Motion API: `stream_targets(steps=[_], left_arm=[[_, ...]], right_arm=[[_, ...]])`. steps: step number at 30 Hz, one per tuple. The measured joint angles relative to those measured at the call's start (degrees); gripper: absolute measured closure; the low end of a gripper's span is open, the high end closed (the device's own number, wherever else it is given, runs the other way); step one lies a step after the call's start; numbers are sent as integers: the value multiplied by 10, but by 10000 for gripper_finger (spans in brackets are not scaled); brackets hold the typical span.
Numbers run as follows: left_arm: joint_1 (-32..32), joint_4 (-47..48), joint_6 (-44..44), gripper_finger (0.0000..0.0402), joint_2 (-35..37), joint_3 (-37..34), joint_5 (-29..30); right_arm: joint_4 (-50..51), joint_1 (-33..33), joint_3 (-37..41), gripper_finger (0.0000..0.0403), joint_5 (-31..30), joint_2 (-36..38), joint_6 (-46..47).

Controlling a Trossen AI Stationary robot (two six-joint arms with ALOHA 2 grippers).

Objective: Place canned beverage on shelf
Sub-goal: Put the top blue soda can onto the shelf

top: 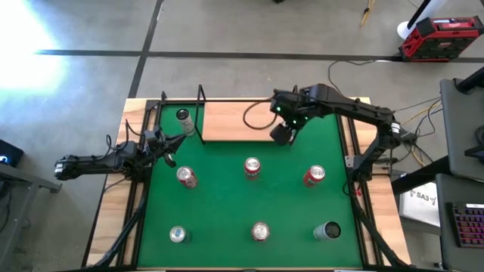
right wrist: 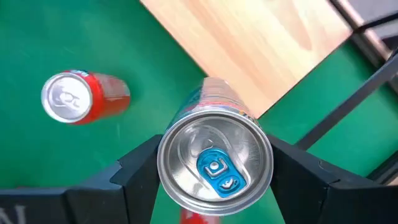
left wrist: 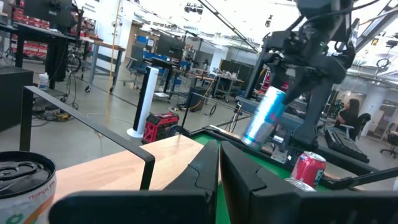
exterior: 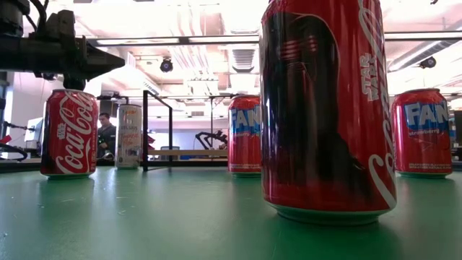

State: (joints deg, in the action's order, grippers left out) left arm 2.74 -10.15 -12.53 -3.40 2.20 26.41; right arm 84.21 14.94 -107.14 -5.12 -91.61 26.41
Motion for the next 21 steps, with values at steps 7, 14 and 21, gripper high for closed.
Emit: stream_targets(steps=[7, 14, 21], left_arm=[[0, 0, 0, 402, 0, 0, 0], [0, 0, 0, 402, 0, 0, 0], [0, 0, 0, 402, 0, 0, 0]], right_arm=[[16, 58, -67, 161, 5, -60, -90], [26, 125, -106, 161, 26, -117, -156], [26, 179, -154, 156, 42, -161, -186]])
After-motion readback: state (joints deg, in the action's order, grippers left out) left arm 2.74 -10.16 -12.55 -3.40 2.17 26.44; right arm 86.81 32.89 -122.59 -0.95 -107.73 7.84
